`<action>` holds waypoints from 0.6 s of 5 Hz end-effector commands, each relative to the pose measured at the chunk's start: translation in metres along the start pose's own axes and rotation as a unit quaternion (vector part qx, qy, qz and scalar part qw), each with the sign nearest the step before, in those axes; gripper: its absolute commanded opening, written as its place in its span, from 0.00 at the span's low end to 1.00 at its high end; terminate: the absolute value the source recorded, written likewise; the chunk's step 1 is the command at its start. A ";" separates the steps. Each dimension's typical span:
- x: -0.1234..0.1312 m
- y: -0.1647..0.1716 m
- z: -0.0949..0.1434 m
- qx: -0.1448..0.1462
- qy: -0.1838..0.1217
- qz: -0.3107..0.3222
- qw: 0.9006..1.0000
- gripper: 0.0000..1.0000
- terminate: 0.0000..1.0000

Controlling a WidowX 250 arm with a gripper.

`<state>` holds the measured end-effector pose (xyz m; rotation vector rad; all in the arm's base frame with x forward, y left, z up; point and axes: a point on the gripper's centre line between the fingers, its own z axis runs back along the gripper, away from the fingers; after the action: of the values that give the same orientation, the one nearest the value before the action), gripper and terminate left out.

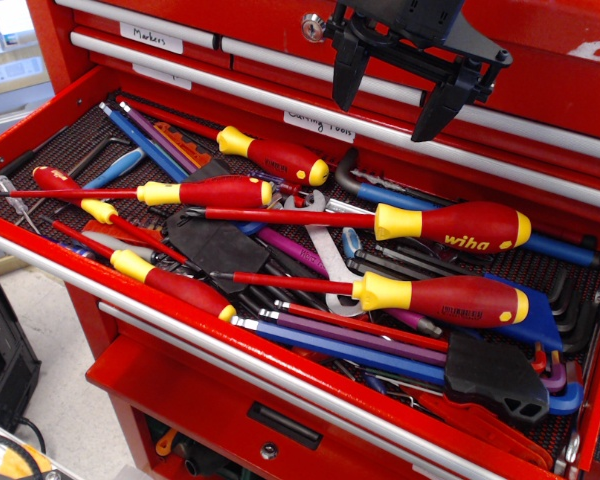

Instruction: Pick up red srewdriver

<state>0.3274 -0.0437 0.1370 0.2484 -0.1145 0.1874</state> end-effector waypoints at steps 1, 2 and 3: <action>0.000 0.000 0.000 0.000 0.000 0.000 1.000 1.00 0.00; -0.009 -0.007 0.009 -0.050 -0.065 -0.108 0.991 1.00 0.00; -0.008 -0.021 0.011 -0.054 -0.101 -0.201 0.973 1.00 0.00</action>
<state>0.3230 -0.0703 0.1273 0.1917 -0.2462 -0.2937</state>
